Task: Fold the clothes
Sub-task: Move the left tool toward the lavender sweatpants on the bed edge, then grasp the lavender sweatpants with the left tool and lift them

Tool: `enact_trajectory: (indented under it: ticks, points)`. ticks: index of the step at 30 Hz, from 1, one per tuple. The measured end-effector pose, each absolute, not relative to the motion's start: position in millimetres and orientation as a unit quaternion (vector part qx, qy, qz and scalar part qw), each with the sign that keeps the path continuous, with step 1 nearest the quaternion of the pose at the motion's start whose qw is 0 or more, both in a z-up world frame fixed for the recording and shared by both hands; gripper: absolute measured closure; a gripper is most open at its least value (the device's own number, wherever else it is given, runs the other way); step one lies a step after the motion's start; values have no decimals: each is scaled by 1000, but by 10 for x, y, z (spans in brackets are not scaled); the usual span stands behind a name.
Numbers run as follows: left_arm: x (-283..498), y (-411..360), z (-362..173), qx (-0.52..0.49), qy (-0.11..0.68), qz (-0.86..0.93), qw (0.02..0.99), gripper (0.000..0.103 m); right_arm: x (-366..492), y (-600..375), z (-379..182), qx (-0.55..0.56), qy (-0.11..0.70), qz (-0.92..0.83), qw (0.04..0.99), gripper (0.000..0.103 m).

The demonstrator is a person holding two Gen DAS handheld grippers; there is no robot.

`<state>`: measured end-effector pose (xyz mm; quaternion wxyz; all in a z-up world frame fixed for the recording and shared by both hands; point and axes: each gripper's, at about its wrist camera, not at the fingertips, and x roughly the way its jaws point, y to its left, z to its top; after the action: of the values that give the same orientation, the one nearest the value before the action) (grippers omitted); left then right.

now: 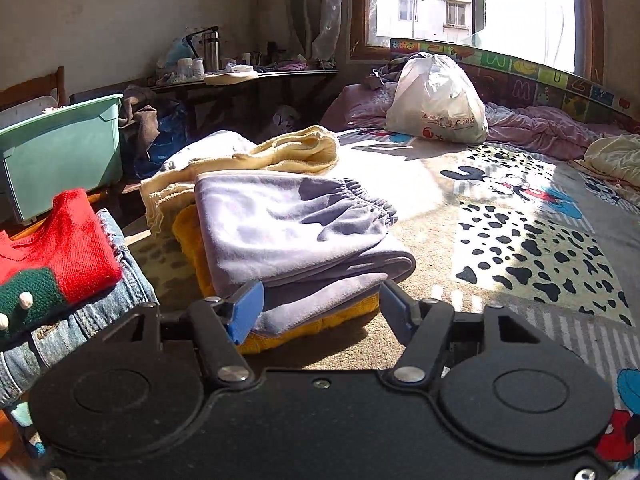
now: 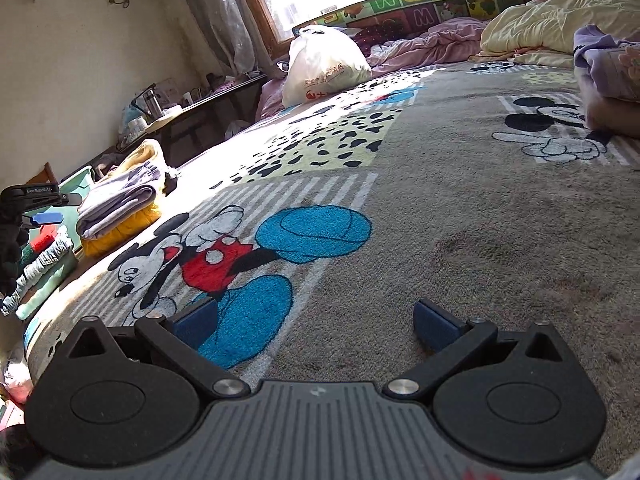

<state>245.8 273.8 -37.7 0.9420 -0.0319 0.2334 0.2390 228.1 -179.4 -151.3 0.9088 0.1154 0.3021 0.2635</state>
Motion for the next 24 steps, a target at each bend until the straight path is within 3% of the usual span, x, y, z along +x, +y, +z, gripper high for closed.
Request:
enact_trajectory:
  ticks: [4, 11, 13, 15, 24]
  points:
    - [2719, 2782, -472, 31, 239, 261, 935, 49, 2263, -1695, -1540, 79, 302, 258, 914, 0]
    - [3045, 2904, -648, 84, 284, 257, 920, 53, 2278, -1750, -1560, 96, 301, 271, 909, 0]
    - [3080, 2948, -652, 83, 291, 258, 917, 82, 2280, -1740, -1560, 94, 301, 272, 909, 0]
    - [3023, 2953, -548, 64, 282, 254, 923, 97, 2280, -1722, -1554, 90, 300, 271, 910, 0]
    - [2554, 2566, 505, 43, 199, 227, 952, 101, 2275, -1879, -1525, 144, 286, 270, 908, 0]
